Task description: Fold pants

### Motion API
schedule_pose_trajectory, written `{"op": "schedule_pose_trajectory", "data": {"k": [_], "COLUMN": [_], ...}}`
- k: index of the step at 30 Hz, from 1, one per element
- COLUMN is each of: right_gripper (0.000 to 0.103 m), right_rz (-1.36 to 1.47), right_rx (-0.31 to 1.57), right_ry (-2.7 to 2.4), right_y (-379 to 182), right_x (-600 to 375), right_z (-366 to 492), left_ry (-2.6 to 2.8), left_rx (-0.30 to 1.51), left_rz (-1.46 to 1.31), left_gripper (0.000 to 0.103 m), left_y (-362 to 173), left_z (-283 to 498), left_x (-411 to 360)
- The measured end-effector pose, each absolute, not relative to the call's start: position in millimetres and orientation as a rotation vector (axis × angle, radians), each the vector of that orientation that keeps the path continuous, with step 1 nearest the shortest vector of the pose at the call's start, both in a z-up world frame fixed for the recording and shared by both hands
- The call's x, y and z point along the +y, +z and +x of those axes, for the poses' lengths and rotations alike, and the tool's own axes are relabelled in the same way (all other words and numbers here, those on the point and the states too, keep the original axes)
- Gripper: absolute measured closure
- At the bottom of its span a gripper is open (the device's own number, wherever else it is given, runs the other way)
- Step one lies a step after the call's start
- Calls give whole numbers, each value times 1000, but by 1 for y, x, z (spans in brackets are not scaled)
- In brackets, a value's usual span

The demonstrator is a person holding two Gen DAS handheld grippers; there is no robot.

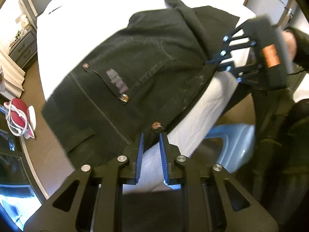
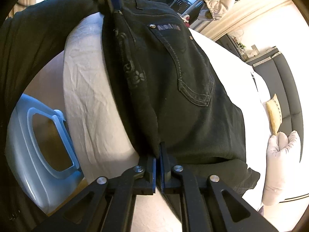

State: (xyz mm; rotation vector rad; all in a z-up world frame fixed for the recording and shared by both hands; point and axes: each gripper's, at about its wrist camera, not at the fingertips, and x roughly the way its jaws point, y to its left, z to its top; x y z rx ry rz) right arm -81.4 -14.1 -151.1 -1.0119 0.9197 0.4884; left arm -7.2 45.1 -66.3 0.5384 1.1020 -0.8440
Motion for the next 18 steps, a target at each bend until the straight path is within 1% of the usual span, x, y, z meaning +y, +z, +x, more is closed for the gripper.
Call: {"op": "schedule_pose_trajectory", "data": {"k": [4,6,9,12,13,14,16,17,18], "right_gripper": [96,96,95,95,95,90,76,60,39], "right_rz": [-1013,-1007,-976,-908,-883,-845,-738,-674,-568], "right_rx": [913,913,914,917,915,924,941,944,949], "right_ry": [478,470,453,421,405,383,360,357,364], "right_y": [-154,-155,-156,-153,-152,-150,-138,-130,-118], "right_x": [-13,-13,-13,-15,-17,-21,-33,-41,-55], "right_z": [-85,-85,-85,-83,-82,-80,-77,-75,-72], "left_ry": [-835,-847,-836,-815,-788,-766,-749,-746,-746], "left_rx": [1019,1008,1002,1092,1122,1133,1109,1122,1131], "left_rz": [444,375,357,288,315,340,292,262,246], "left_gripper": [87,87,87,87,87,87,87,87,87], "left_y": [-28,-23,-41,-83,-102,-115,-121,-120,-120], "left_z": [8,19,34,54,58,59,60,63,65], "left_x": [41,27,-11,-43,-52,-58,-58,-56,-55]}}
